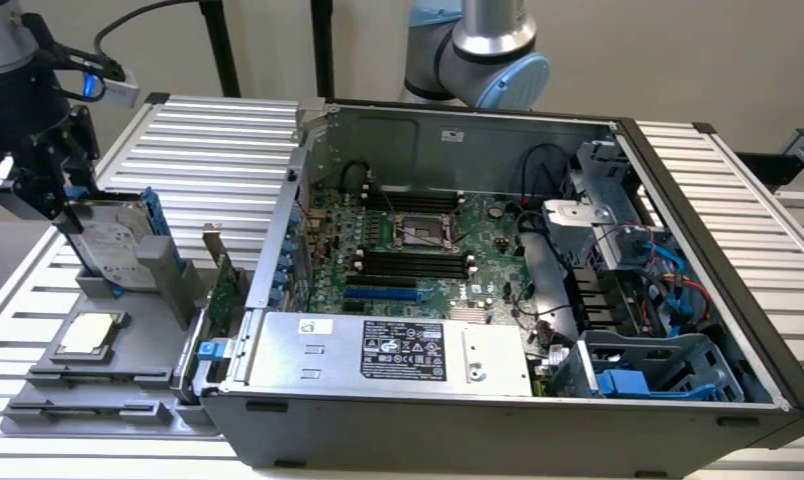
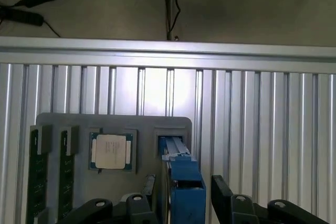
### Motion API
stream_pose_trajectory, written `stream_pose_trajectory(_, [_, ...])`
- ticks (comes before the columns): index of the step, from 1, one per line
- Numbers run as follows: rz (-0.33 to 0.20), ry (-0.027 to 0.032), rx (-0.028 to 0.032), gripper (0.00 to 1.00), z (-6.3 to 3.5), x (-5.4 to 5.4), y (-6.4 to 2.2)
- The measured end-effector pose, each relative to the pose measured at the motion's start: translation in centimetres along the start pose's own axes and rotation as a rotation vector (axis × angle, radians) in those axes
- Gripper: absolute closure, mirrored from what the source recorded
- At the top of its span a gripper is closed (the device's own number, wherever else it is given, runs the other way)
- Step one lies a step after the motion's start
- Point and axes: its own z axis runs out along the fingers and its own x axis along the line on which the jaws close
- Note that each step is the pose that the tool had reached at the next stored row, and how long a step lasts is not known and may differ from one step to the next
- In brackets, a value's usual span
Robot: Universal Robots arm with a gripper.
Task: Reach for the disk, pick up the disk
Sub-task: 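Pick up the disk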
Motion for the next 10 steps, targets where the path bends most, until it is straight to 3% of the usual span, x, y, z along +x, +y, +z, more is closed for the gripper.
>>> stream_pose_trajectory(10, [-0.016, 0.0004, 0.0000, 0.46, 0.11, -0.36, 0.14])
